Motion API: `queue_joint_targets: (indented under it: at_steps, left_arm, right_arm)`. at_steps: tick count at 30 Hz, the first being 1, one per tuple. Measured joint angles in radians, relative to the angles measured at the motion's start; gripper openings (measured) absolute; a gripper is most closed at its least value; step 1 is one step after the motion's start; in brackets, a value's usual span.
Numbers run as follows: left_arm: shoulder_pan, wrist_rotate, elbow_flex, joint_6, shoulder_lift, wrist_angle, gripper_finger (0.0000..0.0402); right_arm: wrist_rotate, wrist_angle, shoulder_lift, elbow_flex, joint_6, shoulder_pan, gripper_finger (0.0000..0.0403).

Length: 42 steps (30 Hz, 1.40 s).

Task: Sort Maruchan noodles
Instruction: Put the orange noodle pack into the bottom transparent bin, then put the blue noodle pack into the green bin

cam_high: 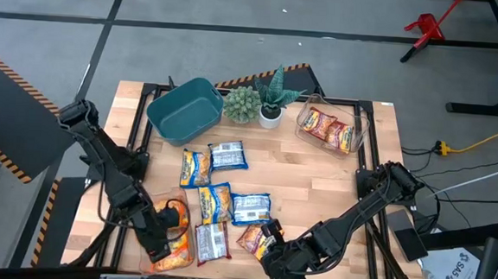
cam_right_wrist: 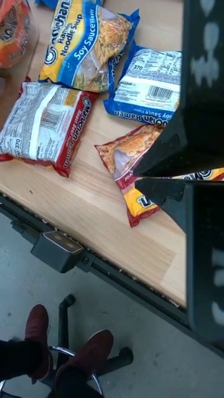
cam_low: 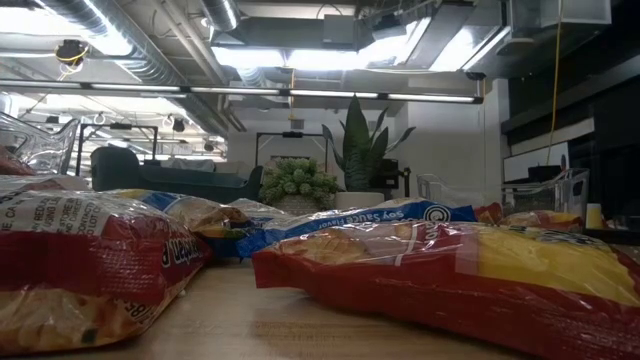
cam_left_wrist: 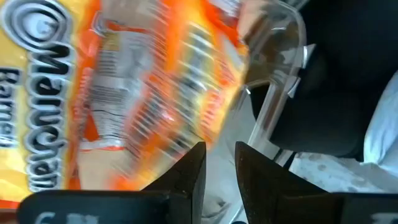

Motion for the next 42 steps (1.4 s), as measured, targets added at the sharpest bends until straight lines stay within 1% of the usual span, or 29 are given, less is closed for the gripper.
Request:
queue_joint_targets:
  at_steps: [4,7,11,12,15,19,24,27,30,32,36,39,42]
  left_arm:
    - [-0.026,-0.114,0.005,0.020,0.000,-0.014,0.0079]
    - [-0.019,-0.156,0.005,0.027,0.000,-0.053,0.0079]
    - [-0.033,-0.317,0.004,0.071,0.001,-0.039,0.0078]
    - [-0.038,-0.337,0.000,0.075,0.004,-0.034,0.0078]
    - [-0.048,-0.370,-0.033,0.084,0.013,-0.012,0.0074]
    - [-0.063,-0.419,-0.100,0.076,0.013,0.077,0.0073]
    - [-0.061,-0.412,-0.174,0.067,0.013,0.170,0.0073]
    - [-0.053,-0.404,-0.180,0.069,0.011,0.178,0.0073]
    - [-0.043,-0.430,-0.171,0.096,-0.019,0.179,0.0073]
    - [-0.036,-0.468,-0.161,0.125,-0.048,0.189,0.0073]
    - [-0.017,-0.525,-0.153,0.181,-0.133,0.185,0.0072]
    - [-0.006,-0.580,-0.153,0.206,-0.205,0.186,0.0072]
    - [-0.005,-0.679,-0.153,0.244,-0.270,0.196,0.0072]
  right_arm:
    - [0.000,0.001,0.000,0.000,-0.022,0.000,0.0003]
    - [0.016,0.002,0.000,0.000,-0.033,0.000,0.0003]
    - [0.036,0.002,0.000,0.000,-0.033,0.000,0.0003]
    - [0.035,0.002,0.000,0.000,-0.030,0.000,0.0003]
    - [0.018,0.002,0.000,0.000,-0.011,0.000,0.0003]
    - [0.018,0.005,0.000,0.000,-0.008,0.000,0.0003]
    - [0.018,0.012,0.000,0.000,-0.014,-0.002,0.0003]
    - [0.011,0.012,0.000,0.000,-0.040,-0.002,0.0003]
    - [-0.035,0.047,-0.013,0.006,-0.085,-0.002,0.0003]
    - [-0.036,0.046,-0.039,0.028,-0.136,-0.002,0.0003]
    - [0.043,-0.011,-0.112,0.039,-0.229,-0.013,0.0003]
    - [0.061,-0.080,-0.176,0.038,-0.239,-0.046,0.0003]
    - [0.025,-0.141,-0.247,0.038,-0.218,-0.082,0.0003]
